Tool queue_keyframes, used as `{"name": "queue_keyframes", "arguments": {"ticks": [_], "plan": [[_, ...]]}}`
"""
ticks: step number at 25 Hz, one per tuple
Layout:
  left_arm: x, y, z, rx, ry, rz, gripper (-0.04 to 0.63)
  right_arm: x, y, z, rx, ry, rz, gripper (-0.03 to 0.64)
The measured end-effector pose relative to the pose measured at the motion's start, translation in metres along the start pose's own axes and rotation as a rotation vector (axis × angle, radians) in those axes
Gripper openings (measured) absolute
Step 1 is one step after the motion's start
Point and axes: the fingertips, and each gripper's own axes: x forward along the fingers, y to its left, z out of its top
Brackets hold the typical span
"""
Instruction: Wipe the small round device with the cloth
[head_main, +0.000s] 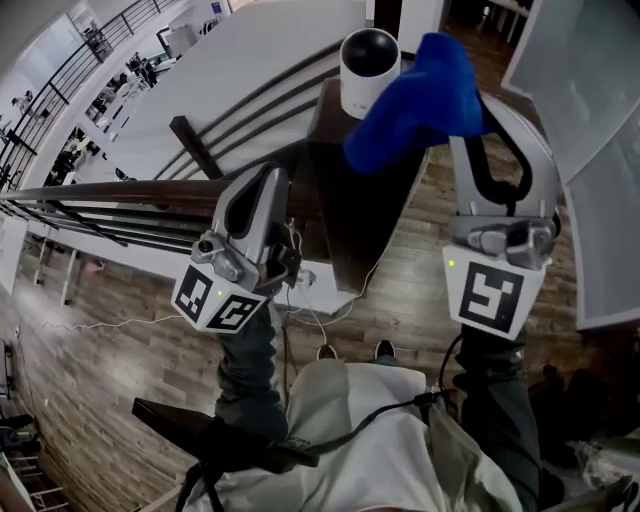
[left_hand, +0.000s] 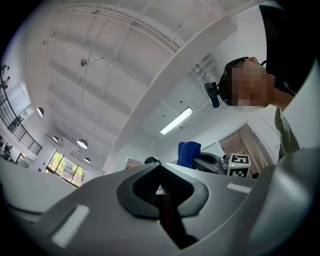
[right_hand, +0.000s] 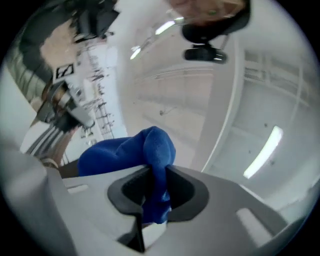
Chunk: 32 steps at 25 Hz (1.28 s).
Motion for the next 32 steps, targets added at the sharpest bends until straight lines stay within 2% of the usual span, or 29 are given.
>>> {"name": "queue_keyframes", "arguments": {"ticks": [2, 3, 6, 10, 16, 22, 32], "plan": [[0.0, -0.005, -0.01, -0.024, 0.01, -0.007, -0.002, -0.023, 0.0, -0.016, 0.237, 0.003, -0.026, 0.071], [0.0, -0.008, -0.016, -0.037, 0.016, -0.01, -0.002, -0.033, 0.004, -0.024, 0.319, 0.009, -0.041, 0.071], [-0.001, -0.018, -0.028, -0.067, 0.023, -0.018, -0.002, -0.053, 0.024, -0.045, 0.454, 0.053, -0.054, 0.071], [0.001, -0.031, -0.03, -0.089, 0.017, -0.017, -0.002, -0.068, 0.041, -0.05, 0.577, 0.084, -0.042, 0.071], [0.0, -0.04, -0.043, -0.102, 0.036, 0.012, -0.002, -0.078, 0.066, -0.051, 0.655, 0.093, 0.037, 0.071], [-0.002, -0.039, -0.042, -0.085, 0.034, 0.048, -0.002, -0.079, 0.07, -0.056, 0.693, 0.081, 0.064, 0.069], [-0.002, -0.045, -0.04, -0.074, 0.021, 0.071, -0.002, -0.078, 0.07, -0.049, 0.688, 0.043, 0.107, 0.069]]}}
